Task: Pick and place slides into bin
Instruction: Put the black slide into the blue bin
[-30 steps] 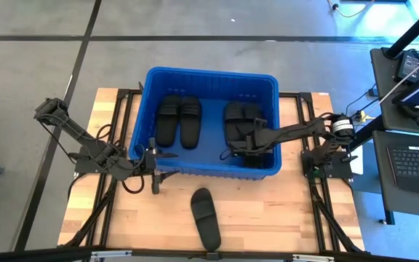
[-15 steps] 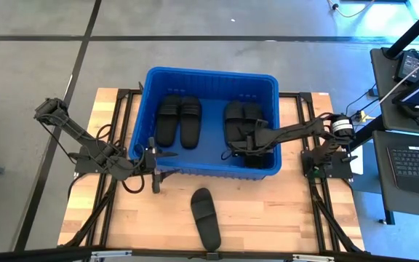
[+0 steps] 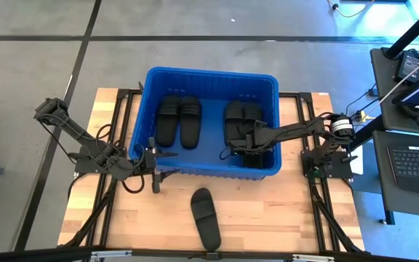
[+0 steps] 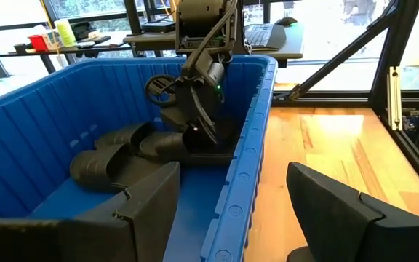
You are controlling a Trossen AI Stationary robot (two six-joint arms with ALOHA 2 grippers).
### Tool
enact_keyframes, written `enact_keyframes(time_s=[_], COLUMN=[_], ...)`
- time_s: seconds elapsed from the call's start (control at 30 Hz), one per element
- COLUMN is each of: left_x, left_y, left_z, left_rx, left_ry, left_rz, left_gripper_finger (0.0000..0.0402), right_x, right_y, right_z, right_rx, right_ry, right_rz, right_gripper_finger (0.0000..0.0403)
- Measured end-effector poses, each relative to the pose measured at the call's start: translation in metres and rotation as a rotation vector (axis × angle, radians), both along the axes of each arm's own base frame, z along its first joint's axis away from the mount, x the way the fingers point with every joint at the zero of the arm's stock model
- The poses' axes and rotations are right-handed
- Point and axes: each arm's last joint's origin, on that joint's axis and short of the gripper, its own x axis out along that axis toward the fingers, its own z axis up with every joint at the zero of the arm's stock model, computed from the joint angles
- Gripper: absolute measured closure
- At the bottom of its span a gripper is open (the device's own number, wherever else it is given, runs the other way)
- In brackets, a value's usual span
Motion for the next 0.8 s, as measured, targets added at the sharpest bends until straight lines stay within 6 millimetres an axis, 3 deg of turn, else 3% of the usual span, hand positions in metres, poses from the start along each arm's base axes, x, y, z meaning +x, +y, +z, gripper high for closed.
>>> enact_keyframes(time_s=[0.47,0.8], left_x=[0.000,0.000], left_y=[0.000,0.000], left_z=[0.000,0.000], left_rx=[0.002,0.002], left_ry=[0.001,0.001], left_rz=[0.000,0.000], left_gripper_finger=[0.0153,0.0153], right_x=[-0.001,0.010], right_y=[-0.001,0.002], right_z=[0.000,0.017], right_rx=[0.041,0.124], right_ry=[0.003,0.002], right_rz=[-0.012,0.060], right_gripper_finger=[0.0131,0.0122])
